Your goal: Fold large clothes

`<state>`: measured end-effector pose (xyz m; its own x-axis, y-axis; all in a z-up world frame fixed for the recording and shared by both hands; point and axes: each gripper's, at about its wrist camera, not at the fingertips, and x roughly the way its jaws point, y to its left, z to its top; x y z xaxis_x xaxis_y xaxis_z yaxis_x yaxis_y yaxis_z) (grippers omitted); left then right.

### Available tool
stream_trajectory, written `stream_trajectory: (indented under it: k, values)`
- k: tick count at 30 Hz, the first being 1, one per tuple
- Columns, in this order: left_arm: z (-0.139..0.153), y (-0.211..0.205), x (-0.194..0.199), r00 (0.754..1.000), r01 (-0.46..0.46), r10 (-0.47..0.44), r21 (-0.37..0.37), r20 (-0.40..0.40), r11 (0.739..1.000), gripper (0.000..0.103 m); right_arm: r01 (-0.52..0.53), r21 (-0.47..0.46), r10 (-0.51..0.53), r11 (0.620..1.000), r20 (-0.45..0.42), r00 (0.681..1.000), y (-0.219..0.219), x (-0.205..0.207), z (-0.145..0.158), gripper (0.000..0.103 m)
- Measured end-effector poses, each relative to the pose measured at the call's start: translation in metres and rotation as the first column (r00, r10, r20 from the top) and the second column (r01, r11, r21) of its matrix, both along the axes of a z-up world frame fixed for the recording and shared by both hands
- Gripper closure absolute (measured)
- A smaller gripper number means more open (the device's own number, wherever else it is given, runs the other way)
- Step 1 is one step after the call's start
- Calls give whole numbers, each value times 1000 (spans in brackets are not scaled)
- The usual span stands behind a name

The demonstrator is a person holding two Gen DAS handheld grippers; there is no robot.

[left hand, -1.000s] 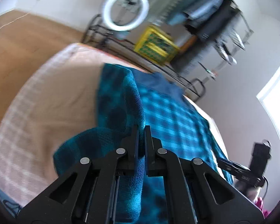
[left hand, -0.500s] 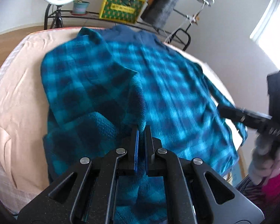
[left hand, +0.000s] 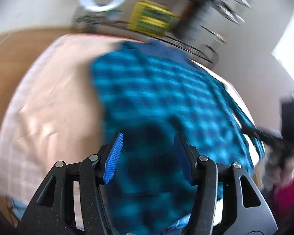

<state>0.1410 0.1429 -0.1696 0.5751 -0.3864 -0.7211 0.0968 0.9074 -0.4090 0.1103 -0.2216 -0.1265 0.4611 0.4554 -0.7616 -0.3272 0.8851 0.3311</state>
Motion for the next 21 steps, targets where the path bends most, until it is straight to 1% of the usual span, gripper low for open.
stream_trajectory:
  k: [1,4,6,8,10,11,12,14,15,16,18,19,20,21]
  values:
    - [-9,25,3,997,-73,71,-57,-33,996,47,-5,-3,5,1000,-3,1000,2,-1,-1,72]
    - [-24,56,7,985,-165,158,-99,-71,981,47,-18,7,19,1000,-17,1000,7,-6,-4,72]
    - [-28,57,8,984,-171,165,-100,-66,980,47,-32,9,32,999,-11,999,14,-7,-4,72]
    - [-33,53,14,986,-157,150,-93,-77,983,47,-45,2,45,999,-4,999,23,-8,-5,72]
    - [-43,42,24,988,-98,82,-121,-129,988,47,-62,20,62,998,-25,998,32,-6,-9,72]
    - [-46,34,27,987,-84,68,-111,-143,990,45,-68,32,69,997,-36,997,35,-6,-10,72]
    - [-51,24,31,986,-63,52,-68,-156,996,44,-76,45,78,996,-51,996,40,-5,-13,72]
    - [-61,12,36,984,-38,41,19,-176,999,43,-87,43,89,995,-68,994,49,-4,-17,72]
    - [-65,7,39,982,-31,38,41,-185,999,43,-92,37,94,995,-73,993,53,-3,-20,72]
    - [-71,4,40,979,-26,38,62,-199,998,43,-98,32,100,995,-80,992,56,-4,-22,72]
    - [-78,2,38,980,-17,28,56,-197,998,45,-110,29,112,993,-93,989,61,-5,-26,72]
    - [-78,0,36,982,-9,20,55,-186,998,65,-114,27,116,993,-96,989,62,-6,-27,72]
    - [-77,-2,34,984,-2,15,77,-177,997,88,-118,23,120,993,-98,988,63,-8,-28,72]
    - [-76,-4,33,985,1,15,95,-169,995,91,-122,16,123,992,-98,988,64,-9,-30,72]
